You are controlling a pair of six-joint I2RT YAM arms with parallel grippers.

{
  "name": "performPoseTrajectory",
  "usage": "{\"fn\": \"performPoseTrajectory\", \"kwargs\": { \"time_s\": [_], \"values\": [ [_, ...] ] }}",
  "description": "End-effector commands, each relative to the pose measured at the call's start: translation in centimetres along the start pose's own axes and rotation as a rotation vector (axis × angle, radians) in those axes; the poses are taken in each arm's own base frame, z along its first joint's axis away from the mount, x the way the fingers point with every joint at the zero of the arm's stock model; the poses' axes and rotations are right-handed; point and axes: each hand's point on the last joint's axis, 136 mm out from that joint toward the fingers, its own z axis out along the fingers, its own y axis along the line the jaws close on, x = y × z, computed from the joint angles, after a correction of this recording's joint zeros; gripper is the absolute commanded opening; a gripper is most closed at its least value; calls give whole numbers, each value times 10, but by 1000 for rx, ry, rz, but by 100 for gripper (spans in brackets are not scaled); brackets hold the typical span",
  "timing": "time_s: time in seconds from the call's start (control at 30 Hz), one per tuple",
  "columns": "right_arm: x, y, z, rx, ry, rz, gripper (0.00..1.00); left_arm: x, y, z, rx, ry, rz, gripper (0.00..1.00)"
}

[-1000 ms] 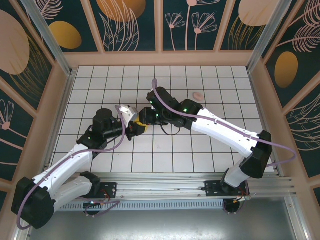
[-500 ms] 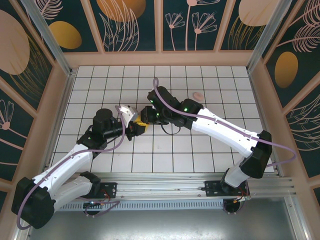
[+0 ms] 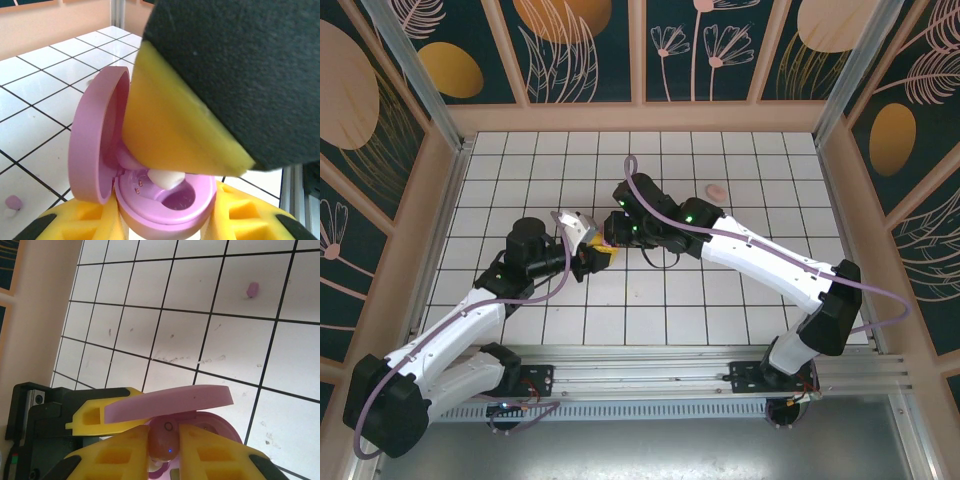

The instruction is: Insert wireless bluetooth earbuds into charging case

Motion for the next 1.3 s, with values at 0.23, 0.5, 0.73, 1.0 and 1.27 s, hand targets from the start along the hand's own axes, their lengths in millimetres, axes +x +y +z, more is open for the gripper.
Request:
{"fn": "performPoseTrajectory", "kwargs": {
  "time_s": [0.23, 0.5, 0.73, 1.0, 1.27],
  "values": [
    [-5, -7, -5, 73, -32, -21, 19, -19, -5, -3, 7, -42, 52, 0],
    [6, -5, -3, 94, -13, -45, 19, -20, -4, -1, 12, -53, 42, 0],
    [10, 0, -1, 86, -11, -61, 19, -23, -4, 0, 16, -62, 40, 0],
    [15, -6, 3, 127, -8, -77, 20, -23, -4, 0, 17, -62, 37, 0],
    [11, 0, 3, 108, -22, -93, 24, -23, -5, -1, 18, -61, 35, 0]
  ]
}}
